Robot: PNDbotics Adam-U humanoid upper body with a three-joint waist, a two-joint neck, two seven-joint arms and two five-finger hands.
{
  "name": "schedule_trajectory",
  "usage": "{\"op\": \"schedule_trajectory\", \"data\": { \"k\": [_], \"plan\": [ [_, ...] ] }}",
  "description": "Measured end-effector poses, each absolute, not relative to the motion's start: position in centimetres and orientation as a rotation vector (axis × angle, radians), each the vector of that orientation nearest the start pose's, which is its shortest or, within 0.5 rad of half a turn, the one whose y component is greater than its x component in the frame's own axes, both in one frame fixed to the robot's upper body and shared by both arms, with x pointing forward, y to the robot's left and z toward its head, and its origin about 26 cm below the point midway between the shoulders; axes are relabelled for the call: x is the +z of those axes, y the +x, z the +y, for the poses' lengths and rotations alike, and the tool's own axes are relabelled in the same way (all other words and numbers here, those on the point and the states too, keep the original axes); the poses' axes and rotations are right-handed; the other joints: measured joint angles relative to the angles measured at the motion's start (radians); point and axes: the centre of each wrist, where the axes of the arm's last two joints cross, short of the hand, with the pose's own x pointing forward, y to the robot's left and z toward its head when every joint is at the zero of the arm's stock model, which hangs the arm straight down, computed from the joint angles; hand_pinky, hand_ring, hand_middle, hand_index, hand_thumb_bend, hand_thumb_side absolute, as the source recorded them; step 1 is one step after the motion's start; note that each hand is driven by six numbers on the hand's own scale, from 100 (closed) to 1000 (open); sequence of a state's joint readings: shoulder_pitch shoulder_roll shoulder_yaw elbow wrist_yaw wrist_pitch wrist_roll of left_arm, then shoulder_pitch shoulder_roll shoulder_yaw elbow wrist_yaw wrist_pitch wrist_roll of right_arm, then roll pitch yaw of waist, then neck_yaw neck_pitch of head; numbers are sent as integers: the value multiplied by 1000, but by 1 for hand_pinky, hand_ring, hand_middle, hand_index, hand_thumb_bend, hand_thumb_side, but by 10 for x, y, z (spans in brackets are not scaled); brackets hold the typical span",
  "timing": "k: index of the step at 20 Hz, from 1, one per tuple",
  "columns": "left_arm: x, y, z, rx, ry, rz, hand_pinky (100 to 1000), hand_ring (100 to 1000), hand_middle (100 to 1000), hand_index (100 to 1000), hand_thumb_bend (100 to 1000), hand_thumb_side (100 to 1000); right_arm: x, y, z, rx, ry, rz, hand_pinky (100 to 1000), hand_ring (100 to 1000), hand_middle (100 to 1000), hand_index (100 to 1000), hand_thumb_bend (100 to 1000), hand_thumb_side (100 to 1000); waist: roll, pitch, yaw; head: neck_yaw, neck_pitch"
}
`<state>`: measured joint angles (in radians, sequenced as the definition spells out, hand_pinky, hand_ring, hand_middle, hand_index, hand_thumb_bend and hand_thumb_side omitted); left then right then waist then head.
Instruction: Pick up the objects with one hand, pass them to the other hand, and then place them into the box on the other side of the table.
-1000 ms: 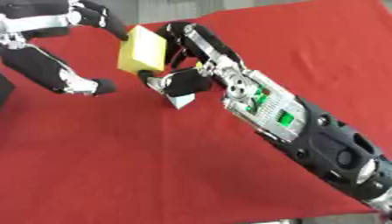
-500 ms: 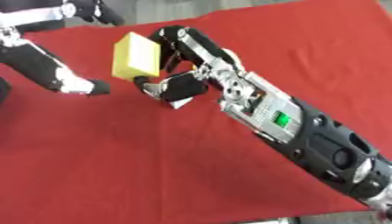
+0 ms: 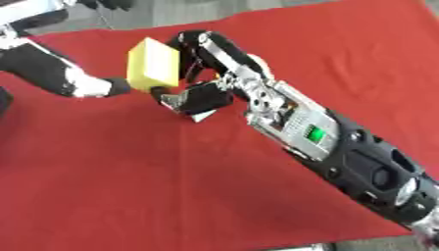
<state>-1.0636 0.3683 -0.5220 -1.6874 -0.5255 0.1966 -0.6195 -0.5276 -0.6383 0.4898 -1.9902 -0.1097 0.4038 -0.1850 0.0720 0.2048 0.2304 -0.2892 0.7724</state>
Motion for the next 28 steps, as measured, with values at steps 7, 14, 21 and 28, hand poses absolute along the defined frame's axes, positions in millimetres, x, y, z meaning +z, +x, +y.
{"op": "schedule_trajectory", "data": {
  "k": [7, 14, 21, 28],
  "plan": [
    [310, 349, 76, 2531, -593, 2614, 893, 867, 823, 867, 403, 553, 213, 295, -184, 814, -208, -1904, 521, 540, 473, 423, 100, 100, 0, 1, -2, 4, 0],
    [301, 357, 71, 2559, -572, 2625, 902, 873, 829, 878, 412, 586, 215, 296, -182, 824, -207, -1917, 518, 539, 472, 422, 100, 100, 0, 1, -3, 12, 0],
    [298, 358, 69, 2591, -534, 2574, 908, 876, 829, 891, 455, 571, 216, 295, -181, 825, -203, -1920, 512, 537, 471, 420, 100, 100, 0, 1, -3, 14, 0],
    [295, 360, 69, 2657, -487, 2501, 910, 878, 829, 893, 434, 512, 215, 295, -180, 825, -204, -1918, 508, 535, 470, 419, 100, 100, 0, 1, -3, 14, 0]
  ]
}}
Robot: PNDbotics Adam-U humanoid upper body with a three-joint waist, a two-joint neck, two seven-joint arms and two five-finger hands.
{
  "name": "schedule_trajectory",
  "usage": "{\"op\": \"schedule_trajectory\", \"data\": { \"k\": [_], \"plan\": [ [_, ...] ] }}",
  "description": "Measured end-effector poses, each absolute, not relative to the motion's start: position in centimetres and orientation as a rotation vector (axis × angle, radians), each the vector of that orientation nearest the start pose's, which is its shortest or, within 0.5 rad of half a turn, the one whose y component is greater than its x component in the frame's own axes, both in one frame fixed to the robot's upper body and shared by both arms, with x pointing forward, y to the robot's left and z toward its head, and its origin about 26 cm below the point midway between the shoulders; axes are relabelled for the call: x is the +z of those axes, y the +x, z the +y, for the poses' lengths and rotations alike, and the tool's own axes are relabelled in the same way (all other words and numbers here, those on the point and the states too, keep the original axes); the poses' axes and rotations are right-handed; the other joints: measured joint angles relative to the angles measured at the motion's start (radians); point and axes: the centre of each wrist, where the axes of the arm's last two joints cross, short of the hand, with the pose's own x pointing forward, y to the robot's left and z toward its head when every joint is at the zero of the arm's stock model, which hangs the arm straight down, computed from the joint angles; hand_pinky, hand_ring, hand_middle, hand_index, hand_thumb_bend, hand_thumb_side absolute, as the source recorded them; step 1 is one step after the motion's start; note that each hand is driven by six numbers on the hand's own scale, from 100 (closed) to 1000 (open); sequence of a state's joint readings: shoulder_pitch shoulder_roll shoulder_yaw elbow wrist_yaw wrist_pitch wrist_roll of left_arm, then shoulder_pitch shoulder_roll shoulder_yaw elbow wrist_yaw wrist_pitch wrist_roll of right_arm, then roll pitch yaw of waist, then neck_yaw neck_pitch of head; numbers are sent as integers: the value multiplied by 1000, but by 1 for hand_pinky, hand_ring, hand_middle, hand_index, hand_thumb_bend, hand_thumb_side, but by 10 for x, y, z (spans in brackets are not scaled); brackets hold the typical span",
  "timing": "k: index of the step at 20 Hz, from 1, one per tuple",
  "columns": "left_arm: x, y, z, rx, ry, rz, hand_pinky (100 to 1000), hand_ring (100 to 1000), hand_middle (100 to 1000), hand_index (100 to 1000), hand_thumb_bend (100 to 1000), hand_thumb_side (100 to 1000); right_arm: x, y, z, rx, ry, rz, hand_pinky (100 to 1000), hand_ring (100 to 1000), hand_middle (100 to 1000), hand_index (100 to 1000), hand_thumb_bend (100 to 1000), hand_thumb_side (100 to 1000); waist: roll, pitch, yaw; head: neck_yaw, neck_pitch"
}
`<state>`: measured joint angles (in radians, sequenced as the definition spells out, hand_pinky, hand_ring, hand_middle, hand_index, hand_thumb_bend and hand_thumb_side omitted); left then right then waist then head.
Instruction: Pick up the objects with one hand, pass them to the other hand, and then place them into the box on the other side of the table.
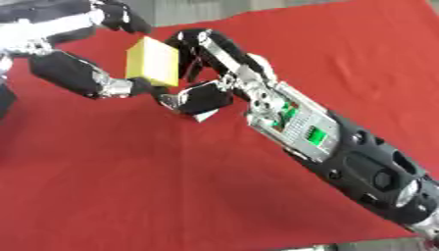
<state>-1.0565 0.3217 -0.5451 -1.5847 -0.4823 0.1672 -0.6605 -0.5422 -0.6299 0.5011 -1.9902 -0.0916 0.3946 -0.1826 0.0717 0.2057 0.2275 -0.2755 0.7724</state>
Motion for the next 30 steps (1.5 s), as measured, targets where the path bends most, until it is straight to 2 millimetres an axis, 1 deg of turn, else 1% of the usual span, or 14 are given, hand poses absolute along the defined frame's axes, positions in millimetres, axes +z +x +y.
{"op": "schedule_trajectory", "data": {
  "k": [5, 12, 16, 17, 18, 19, 21, 22, 23, 24, 27, 29, 30],
  "plan": [
    [292, 363, 68, -1892, 334, -1738, 909, 877, 829, 893, 400, 449, 215, 295, -180, 823, -205, -1918, 508, 535, 470, 418, 100, 100, 0, 0, -1, 0, 0],
    [283, 370, 63, -1861, 354, -1735, 901, 870, 818, 888, 383, 403, 214, 295, -179, 828, -203, -1916, 507, 535, 470, 418, 100, 100, 0, 0, -3, 1, 0],
    [280, 370, 60, -1838, 354, -1761, 886, 842, 776, 853, 306, 318, 213, 296, -180, 831, -211, -1911, 505, 534, 470, 417, 100, 100, 0, 0, -3, 1, 0],
    [280, 370, 59, -1829, 353, -1772, 883, 821, 745, 818, 257, 264, 212, 297, -180, 831, -213, -1910, 504, 534, 470, 417, 100, 100, 0, 0, -4, 1, 0],
    [279, 370, 58, -1819, 348, -1785, 880, 808, 724, 784, 230, 227, 212, 297, -180, 831, -214, -1909, 503, 534, 470, 417, 100, 100, 0, 0, -4, 1, 0],
    [279, 369, 57, -1806, 339, -1802, 868, 778, 678, 721, 181, 149, 212, 297, -180, 831, -215, -1909, 503, 534, 470, 417, 100, 100, 0, 0, -4, 1, 0],
    [278, 369, 56, -1766, 317, -1834, 830, 711, 596, 636, 100, 100, 213, 298, -181, 829, -220, -1911, 501, 533, 470, 417, 100, 100, 0, 0, -5, 1, 0],
    [277, 369, 57, -1738, 299, -1852, 821, 689, 572, 599, 100, 104, 213, 298, -181, 827, -222, -1912, 501, 534, 470, 417, 100, 100, 0, 0, -5, 1, 0],
    [276, 369, 57, -1711, 283, -1868, 818, 682, 563, 581, 100, 108, 213, 298, -181, 827, -223, -1913, 501, 534, 470, 417, 100, 100, 0, 0, -5, 1, 0],
    [276, 369, 57, -1686, 267, -1884, 811, 652, 528, 533, 100, 143, 214, 298, -182, 826, -225, -1915, 499, 534, 471, 417, 100, 100, 0, 0, -5, 1, 0],
    [273, 369, 57, -1629, 234, -1911, 810, 641, 505, 492, 100, 186, 215, 298, -182, 823, -230, -1920, 500, 537, 475, 422, 100, 100, 0, 0, -5, 1, 0],
    [272, 369, 58, -1613, 218, -1915, 810, 639, 501, 486, 100, 189, 215, 298, -182, 823, -231, -1920, 501, 538, 477, 424, 100, 100, 0, 0, -6, 1, 0],
    [272, 369, 58, -1610, 214, -1915, 810, 634, 491, 467, 100, 199, 216, 298, -183, 823, -233, -1920, 508, 547, 486, 435, 154, 100, 0, 0, -6, 2, 0]
  ]
}}
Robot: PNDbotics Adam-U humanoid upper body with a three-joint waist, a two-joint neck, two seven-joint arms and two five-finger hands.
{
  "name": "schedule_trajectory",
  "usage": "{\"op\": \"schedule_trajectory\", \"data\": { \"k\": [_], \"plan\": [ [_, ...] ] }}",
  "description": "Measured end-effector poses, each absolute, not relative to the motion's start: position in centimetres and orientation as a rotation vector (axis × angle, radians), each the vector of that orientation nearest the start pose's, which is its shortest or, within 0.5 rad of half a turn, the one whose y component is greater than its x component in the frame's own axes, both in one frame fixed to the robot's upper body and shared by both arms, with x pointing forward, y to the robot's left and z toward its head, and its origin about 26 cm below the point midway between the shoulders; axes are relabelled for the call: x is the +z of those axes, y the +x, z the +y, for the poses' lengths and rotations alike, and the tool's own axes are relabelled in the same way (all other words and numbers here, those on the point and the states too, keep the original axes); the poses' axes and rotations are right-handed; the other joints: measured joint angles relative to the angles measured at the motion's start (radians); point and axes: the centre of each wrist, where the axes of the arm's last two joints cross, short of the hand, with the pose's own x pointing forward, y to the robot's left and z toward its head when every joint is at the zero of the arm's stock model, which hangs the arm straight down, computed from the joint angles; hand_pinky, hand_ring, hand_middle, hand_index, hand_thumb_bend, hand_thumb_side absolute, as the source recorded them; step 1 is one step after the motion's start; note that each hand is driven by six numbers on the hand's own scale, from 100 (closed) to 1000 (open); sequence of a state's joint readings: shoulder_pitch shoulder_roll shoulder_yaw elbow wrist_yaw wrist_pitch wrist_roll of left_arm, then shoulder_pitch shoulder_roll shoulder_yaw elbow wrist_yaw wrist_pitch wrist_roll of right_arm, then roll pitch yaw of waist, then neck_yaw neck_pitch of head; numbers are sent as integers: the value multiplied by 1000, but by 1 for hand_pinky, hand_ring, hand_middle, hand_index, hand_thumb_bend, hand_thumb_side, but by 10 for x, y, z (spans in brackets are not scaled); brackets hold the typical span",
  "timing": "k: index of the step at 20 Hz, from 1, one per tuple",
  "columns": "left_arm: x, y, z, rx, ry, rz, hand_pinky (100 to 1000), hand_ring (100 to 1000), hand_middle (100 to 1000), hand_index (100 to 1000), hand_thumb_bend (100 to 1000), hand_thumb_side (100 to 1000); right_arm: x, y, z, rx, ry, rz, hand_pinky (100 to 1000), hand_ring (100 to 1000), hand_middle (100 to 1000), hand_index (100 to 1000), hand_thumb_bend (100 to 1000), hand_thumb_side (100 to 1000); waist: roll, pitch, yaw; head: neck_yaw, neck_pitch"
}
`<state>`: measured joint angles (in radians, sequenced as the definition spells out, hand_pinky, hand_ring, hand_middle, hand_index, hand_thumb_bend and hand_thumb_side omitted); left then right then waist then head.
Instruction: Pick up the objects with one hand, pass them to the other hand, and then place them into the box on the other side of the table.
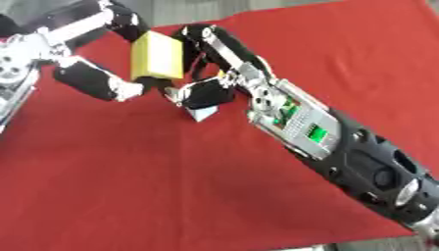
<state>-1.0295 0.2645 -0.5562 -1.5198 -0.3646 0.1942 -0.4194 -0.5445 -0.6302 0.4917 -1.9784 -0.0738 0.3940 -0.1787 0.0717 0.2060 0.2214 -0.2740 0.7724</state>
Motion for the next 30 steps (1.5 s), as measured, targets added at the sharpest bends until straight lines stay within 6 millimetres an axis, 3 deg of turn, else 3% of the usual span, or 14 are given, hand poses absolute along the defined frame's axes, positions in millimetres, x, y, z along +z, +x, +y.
{"op": "schedule_trajectory", "data": {
  "k": [6, 8, 12, 18, 21, 25, 30],
  "plan": [
    [272, 369, 58, -1609, 212, -1904, 795, 590, 458, 443, 100, 173, 216, 298, -182, 839, -245, -1918, 544, 604, 568, 530, 392, 100, 0, 0, -3, 4, 0],
    [272, 369, 58, -1611, 211, -1899, 789, 585, 453, 441, 100, 162, 216, 298, -182, 852, -248, -1922, 569, 659, 640, 616, 445, 100, 0, 0, -4, 6, 0],
    [271, 368, 57, -1634, 205, -1886, 788, 586, 460, 456, 100, 148, 216, 299, -184, 908, -262, -1942, 596, 711, 699, 684, 517, 100, 0, 0, -8, 12, 0],
    [274, 369, 57, -1685, 195, -1861, 782, 588, 485, 511, 232, 122, 217, 300, -188, 1025, -325, -1970, 625, 741, 732, 733, 615, 100, 0, 0, -11, 15, 0],
    [274, 369, 57, -1708, 192, -1849, 784, 583, 507, 548, 262, 123, 218, 300, -189, 1063, -344, -1974, 633, 748, 740, 752, 563, 110, 0, 0, -12, 15, 0],
    [276, 370, 60, -1748, 215, -1836, 786, 571, 521, 573, 265, 130, 216, 300, -190, 1107, -351, -1975, 639, 751, 742, 775, 487, 258, 0, 0, -14, 15, 0],
    [279, 369, 60, -1777, 233, -1830, 784, 572, 521, 575, 268, 140, 215, 299, -190, 1119, -378, -1971, 641, 752, 743, 781, 491, 253, 0, 0, -15, 14, 0]
  ]
}}
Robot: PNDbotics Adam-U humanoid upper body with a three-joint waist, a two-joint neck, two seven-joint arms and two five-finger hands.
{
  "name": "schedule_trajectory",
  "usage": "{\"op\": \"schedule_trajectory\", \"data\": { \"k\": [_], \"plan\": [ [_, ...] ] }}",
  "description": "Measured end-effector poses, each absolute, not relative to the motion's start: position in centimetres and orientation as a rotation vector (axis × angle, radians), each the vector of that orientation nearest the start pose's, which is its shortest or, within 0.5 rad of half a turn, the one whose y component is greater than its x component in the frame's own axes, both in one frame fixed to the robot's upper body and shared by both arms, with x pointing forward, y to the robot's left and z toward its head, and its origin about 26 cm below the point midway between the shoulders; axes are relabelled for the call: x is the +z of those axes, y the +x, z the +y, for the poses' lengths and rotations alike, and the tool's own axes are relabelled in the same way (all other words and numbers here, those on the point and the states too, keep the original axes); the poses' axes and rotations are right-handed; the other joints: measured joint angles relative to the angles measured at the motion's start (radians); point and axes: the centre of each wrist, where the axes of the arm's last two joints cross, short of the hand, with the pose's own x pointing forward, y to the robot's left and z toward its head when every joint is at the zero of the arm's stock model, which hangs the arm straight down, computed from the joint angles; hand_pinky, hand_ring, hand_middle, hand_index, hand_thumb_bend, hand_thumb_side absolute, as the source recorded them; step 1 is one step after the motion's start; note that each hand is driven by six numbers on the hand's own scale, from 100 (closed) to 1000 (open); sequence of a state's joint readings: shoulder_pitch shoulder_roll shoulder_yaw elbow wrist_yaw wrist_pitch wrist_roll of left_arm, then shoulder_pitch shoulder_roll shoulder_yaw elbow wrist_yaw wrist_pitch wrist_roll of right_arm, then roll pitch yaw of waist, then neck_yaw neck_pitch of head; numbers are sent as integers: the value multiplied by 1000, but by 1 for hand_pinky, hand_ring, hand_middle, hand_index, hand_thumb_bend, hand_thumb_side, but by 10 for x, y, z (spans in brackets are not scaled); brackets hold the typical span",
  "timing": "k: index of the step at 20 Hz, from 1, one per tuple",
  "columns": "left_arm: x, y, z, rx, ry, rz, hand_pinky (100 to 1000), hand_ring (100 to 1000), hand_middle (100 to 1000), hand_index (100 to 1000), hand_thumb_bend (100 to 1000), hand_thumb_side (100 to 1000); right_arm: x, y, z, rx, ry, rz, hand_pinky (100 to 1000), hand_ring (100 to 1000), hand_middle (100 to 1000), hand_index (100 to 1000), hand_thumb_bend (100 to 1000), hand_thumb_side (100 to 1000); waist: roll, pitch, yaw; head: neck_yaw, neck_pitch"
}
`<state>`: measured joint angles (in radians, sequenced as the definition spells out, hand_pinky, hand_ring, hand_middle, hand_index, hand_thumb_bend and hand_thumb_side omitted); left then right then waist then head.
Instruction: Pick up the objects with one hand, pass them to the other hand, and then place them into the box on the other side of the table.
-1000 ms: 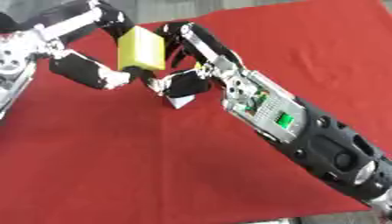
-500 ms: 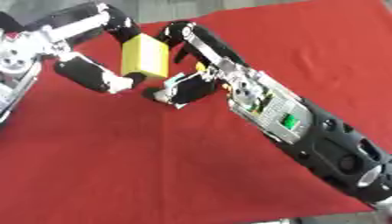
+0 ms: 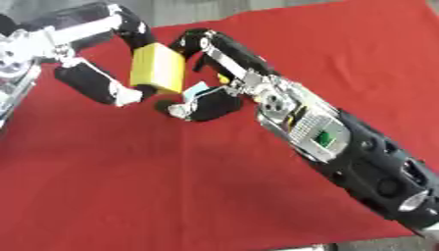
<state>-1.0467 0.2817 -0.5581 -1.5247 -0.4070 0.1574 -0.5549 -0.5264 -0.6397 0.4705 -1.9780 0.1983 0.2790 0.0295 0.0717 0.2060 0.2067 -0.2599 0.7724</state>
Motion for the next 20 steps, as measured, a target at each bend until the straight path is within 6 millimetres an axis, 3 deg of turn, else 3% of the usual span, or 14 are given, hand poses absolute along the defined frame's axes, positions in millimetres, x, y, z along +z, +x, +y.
{"op": "schedule_trajectory", "data": {
  "k": [20],
  "plan": [
    [287, 363, 71, -1823, 259, -1790, 788, 581, 521, 582, 263, 163, 209, 298, -192, 1015, -512, -1898, 640, 747, 739, 792, 507, 266, 0, 0, 2, -6, 0]
  ]
}}
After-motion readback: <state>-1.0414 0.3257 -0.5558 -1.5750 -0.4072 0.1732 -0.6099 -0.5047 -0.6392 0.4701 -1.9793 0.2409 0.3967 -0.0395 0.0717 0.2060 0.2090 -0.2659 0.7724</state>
